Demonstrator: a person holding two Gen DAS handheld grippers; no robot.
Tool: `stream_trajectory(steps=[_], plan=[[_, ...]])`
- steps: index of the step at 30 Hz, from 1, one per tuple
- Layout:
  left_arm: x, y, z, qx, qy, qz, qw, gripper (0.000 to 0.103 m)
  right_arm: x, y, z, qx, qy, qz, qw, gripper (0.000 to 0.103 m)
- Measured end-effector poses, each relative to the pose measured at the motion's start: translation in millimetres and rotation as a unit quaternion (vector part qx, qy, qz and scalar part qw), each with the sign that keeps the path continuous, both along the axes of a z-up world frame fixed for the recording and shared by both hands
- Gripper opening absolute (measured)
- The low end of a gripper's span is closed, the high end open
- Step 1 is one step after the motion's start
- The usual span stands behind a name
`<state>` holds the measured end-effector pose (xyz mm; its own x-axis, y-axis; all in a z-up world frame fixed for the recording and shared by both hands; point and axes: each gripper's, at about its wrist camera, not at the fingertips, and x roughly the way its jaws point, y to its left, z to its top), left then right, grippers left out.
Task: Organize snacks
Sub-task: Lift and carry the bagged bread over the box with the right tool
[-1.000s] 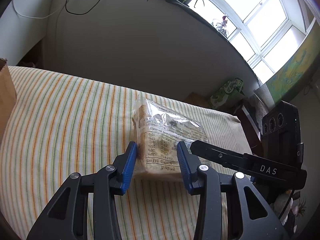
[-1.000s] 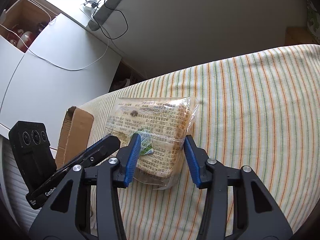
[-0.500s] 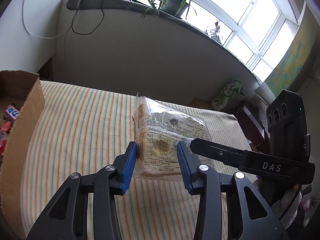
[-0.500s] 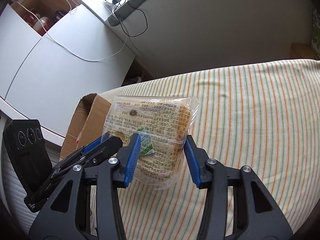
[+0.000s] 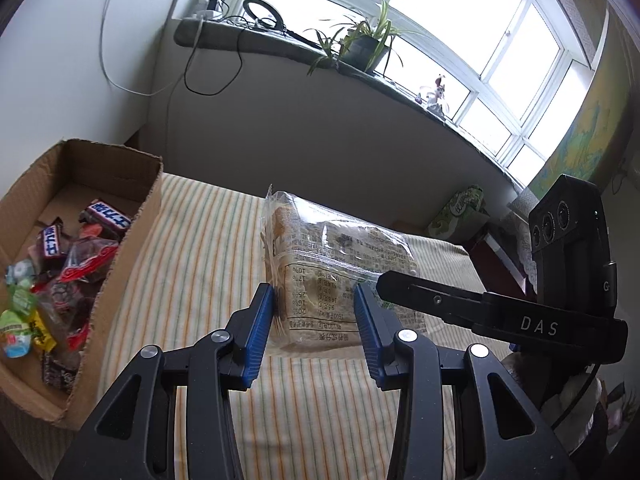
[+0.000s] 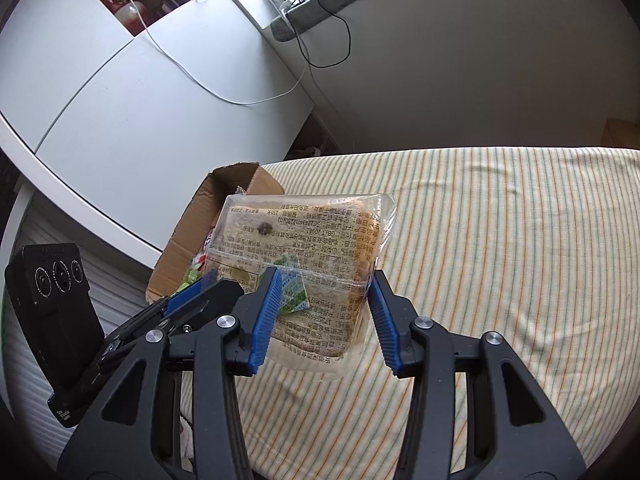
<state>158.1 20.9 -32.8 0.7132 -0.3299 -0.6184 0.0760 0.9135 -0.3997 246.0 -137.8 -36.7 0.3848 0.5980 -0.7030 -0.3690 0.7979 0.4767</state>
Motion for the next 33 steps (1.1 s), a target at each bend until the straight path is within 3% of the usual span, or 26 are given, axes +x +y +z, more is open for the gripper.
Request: stream_trajectory(steps=[16,33], plan=[[-48,75,7,-0.008,-0.018,0.061,0.9980,0.039,-27,99,13,-0.012,-0.019,0.068,0.997,0.047],[-80,150,4,-0.008,-0.020,0.132,0.9910,0.039,-40,196,1,-0.030,-0.018,0.142,0.989,0.047]])
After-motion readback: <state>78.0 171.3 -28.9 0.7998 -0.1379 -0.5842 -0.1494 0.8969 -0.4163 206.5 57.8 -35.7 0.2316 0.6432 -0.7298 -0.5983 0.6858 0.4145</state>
